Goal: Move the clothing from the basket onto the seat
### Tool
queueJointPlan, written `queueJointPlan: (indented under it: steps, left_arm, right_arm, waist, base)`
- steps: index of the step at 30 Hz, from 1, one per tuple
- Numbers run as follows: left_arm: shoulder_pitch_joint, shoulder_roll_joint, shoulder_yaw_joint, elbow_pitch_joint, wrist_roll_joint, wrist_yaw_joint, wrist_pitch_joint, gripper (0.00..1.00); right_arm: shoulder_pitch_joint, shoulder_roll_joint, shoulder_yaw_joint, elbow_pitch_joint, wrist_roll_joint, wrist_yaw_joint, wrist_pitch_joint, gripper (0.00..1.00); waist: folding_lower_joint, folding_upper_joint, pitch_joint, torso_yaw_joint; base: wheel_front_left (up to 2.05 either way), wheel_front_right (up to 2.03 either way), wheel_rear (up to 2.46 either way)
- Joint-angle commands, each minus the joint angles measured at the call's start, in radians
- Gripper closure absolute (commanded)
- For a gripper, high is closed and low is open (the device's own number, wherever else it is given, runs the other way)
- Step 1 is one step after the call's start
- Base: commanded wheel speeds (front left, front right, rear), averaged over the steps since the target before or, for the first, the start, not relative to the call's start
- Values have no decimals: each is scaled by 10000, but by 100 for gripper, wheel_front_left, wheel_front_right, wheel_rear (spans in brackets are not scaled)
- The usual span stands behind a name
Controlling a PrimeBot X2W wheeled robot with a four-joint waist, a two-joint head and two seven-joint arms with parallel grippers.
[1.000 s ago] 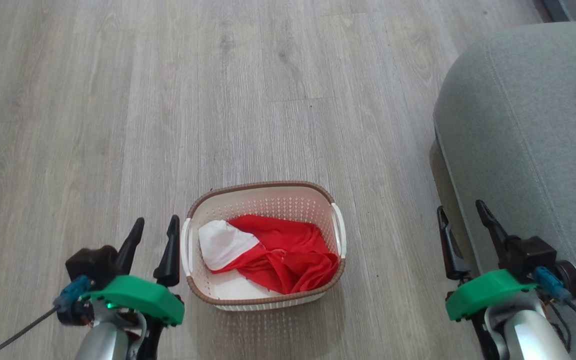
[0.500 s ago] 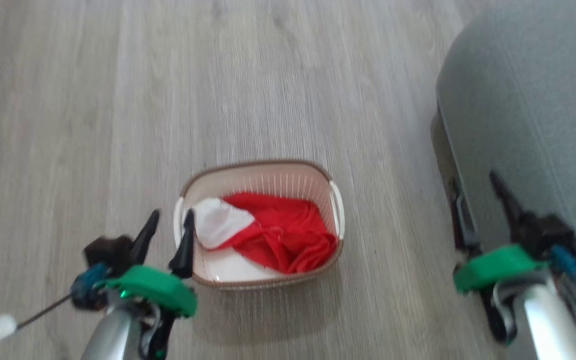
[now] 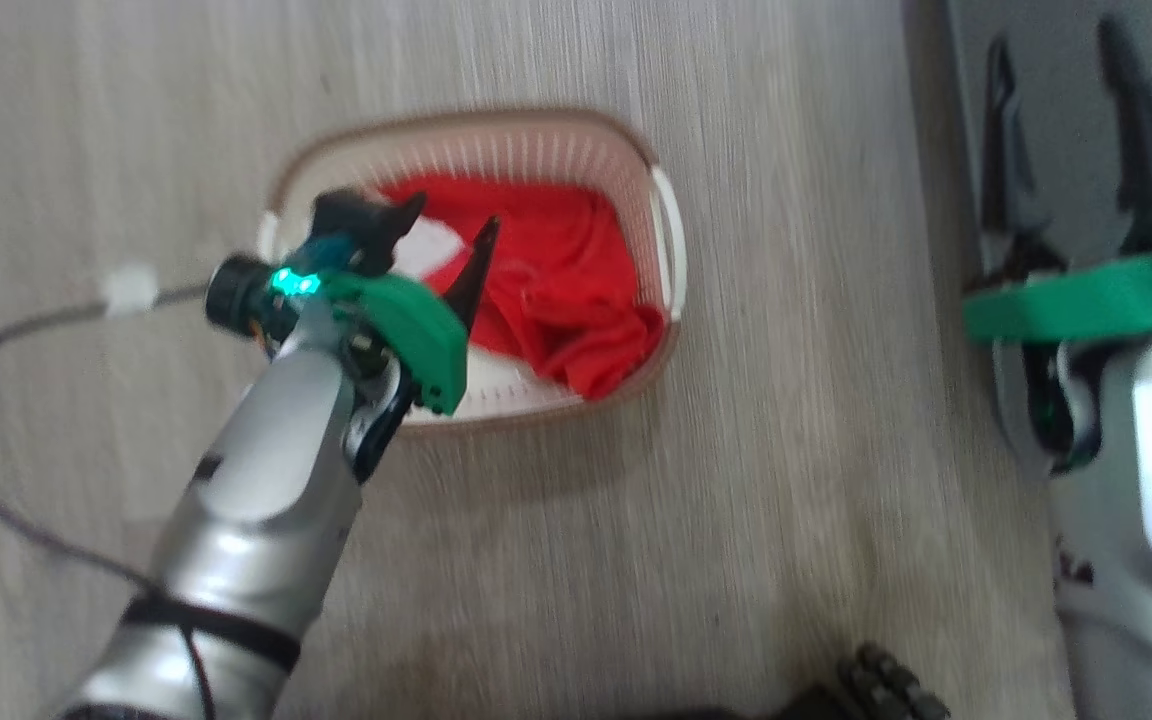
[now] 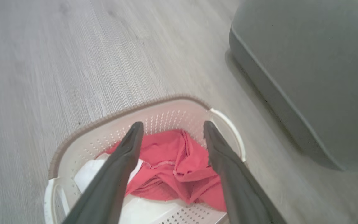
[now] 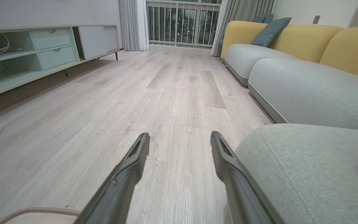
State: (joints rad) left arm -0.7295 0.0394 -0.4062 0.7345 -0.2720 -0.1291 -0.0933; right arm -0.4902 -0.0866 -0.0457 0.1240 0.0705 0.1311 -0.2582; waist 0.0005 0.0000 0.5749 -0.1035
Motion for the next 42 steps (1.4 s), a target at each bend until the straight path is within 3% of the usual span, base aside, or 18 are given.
queueJointPlan:
  steps: [1, 7, 13, 22, 35, 36, 37, 38, 39, 42]
  left_arm:
    - [-228, 109, 74, -63, 160, 8, 99, 0]
    - [-1509, 189, -1111, 1362, 356, -10, 767, 0]
    - [-2158, 500, -2159, 2279, -312, -13, 1431, 0]
    - [-3035, 1010, -3385, 2736, -1118, -14, 1387, 0]
    - [-3673, 1213, -4561, 3557, -1805, -15, 1235, 0]
    - [-3683, 1214, -4679, 3590, -1872, -15, 1222, 15]
    - [-3681, 1204, -4766, 3605, -1983, -15, 1189, 56]
    - [-3687, 1201, -4846, 3624, -2092, -15, 1156, 89]
    - [-3688, 1195, -4952, 3624, -2188, -15, 1122, 100]
    - [-3697, 1152, -5168, 3553, -2553, -15, 884, 100]
  right_arm:
    - [-224, -55, 238, -396, 16, -4, -36, 0]
    - [-968, 72, 414, -570, 167, -4, -36, 0]
    - [-1070, 214, 452, -564, 345, -4, -36, 0]
    - [-1037, 331, 345, -587, 589, -4, -36, 0]
    - [-885, 361, 283, -587, 985, -4, -36, 0]
    - [-879, 361, 266, -594, 997, -4, -36, 0]
    - [-874, 361, 246, -596, 1004, -4, -36, 0]
    - [-871, 361, 226, -596, 1011, -4, -36, 0]
    - [-868, 362, 206, -593, 1014, -4, -36, 0]
    - [-817, 362, 75, -556, 937, -4, -36, 0]
  waist:
    - [-5, 0, 1335, -423]
    - [-5, 0, 2274, -958]
    - [-5, 0, 2724, -1363]
    - [-5, 0, 3501, -1902]
    - [-5, 0, 3992, -2427]
    - [-5, 0, 4011, -2459]
    - [-5, 0, 4021, -2483]
    - [-5, 0, 4025, -2499]
    - [-5, 0, 4017, -2505]
    - [-5, 0, 3890, -2376]
  base:
    - [0, 0, 0]
    - [0, 0, 0]
    - [0, 0, 0]
    - [0, 0, 0]
    - [0, 0, 0]
    - [0, 0, 0]
    - [0, 0, 0]
    - [0, 0, 0]
    - [0, 0, 0]
    - [0, 0, 0]
